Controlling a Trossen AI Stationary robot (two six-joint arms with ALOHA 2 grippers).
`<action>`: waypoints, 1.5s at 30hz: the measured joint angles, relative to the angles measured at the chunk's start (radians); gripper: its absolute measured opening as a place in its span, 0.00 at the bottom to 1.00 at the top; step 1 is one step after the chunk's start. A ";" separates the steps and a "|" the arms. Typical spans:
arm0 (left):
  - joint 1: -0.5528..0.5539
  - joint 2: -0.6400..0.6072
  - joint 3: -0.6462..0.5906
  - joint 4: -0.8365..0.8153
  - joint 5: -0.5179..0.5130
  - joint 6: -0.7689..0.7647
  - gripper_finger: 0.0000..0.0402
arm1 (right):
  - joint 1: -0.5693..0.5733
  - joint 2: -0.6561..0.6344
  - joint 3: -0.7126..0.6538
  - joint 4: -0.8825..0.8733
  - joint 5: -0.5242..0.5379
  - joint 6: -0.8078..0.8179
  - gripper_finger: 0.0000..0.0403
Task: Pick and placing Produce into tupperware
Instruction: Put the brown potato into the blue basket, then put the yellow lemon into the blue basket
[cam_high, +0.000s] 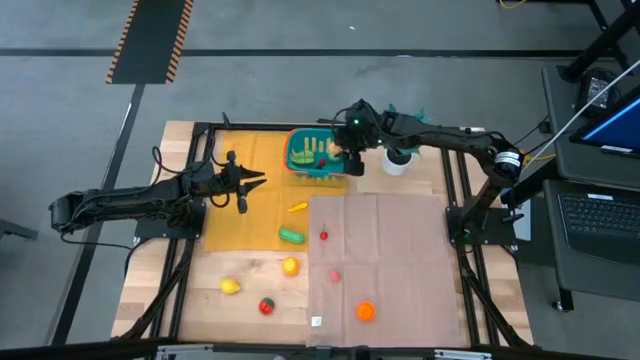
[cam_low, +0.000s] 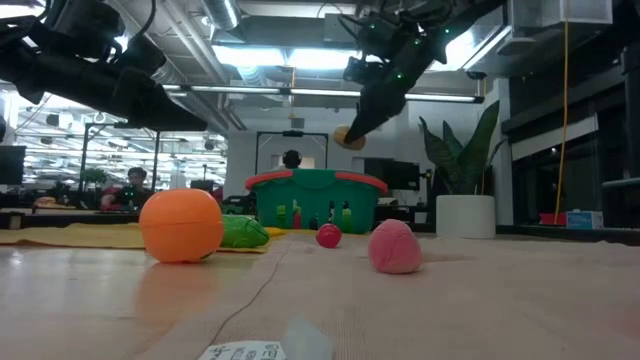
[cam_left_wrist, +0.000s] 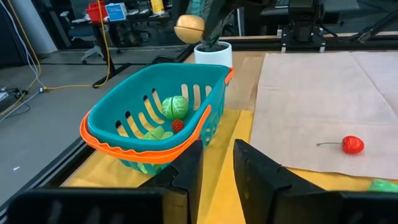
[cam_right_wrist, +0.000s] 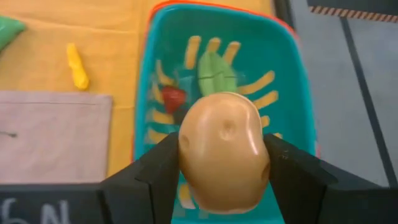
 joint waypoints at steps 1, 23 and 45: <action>0.000 0.000 0.000 0.002 0.000 0.000 0.21 | 0.000 0.000 0.001 0.000 0.000 0.000 0.51; 0.000 0.000 0.000 0.004 0.000 -0.004 0.27 | -0.018 0.219 0.075 -0.020 -0.084 -0.052 0.51; 0.000 0.000 0.000 0.004 0.000 0.001 0.22 | -0.017 0.230 0.228 -0.183 0.011 0.044 0.68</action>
